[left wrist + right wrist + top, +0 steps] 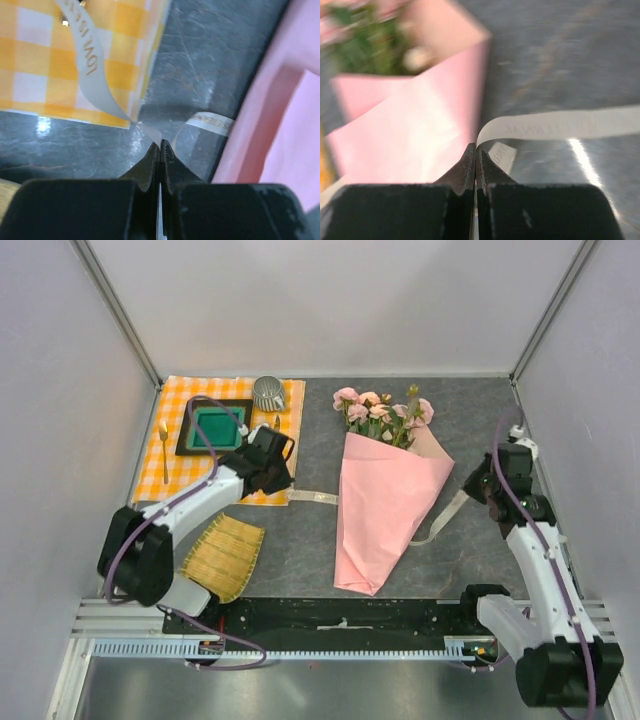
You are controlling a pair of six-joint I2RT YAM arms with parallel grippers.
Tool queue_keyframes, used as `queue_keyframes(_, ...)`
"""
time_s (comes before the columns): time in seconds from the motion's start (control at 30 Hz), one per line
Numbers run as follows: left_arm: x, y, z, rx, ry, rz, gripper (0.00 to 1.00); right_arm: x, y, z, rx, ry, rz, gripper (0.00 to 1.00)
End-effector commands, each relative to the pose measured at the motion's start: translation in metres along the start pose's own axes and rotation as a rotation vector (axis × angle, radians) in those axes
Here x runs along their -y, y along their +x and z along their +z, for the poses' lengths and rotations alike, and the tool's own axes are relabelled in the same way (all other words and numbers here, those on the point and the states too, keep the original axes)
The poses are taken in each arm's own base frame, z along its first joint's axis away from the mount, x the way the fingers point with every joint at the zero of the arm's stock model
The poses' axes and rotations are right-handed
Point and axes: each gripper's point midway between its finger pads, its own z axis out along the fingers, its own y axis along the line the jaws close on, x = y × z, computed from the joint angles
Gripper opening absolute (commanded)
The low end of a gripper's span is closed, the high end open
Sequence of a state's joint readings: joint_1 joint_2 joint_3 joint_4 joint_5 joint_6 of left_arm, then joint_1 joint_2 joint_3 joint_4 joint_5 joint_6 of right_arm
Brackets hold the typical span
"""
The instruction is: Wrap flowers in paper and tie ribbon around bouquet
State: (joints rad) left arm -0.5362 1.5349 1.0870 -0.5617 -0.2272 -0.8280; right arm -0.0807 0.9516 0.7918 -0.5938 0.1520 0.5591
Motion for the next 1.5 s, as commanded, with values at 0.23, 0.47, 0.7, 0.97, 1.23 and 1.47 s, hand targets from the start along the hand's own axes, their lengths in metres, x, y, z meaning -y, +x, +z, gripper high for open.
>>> queue_keyframes(0.23,0.049,0.054,-0.042,-0.002,0.638,0.055,0.02,-0.255,0.097,-0.12,-0.178,-0.878,-0.329,0.0)
queue_keyframes(0.47,0.041,0.063,-0.063,0.018,0.682,0.041,0.02,-0.326,0.161,-0.099,-0.281,-0.959,-0.481,0.01)
queue_keyframes(0.7,0.029,0.067,-0.069,0.038,0.665,0.056,0.02,-0.341,0.19,-0.075,-0.321,-0.931,-0.497,0.02)
queue_keyframes(0.97,0.03,0.084,-0.071,0.0,0.718,0.071,0.02,-0.392,0.21,-0.049,-0.316,-0.977,-0.439,0.06)
queue_keyframes(1.23,0.056,0.08,-0.094,0.018,0.861,0.152,0.02,-0.379,0.219,-0.038,-0.484,-0.943,-0.414,0.44)
queue_keyframes(1.47,0.097,0.075,-0.101,-0.072,0.967,0.232,0.02,-0.289,0.154,-0.049,-0.463,-0.846,-0.399,0.79)
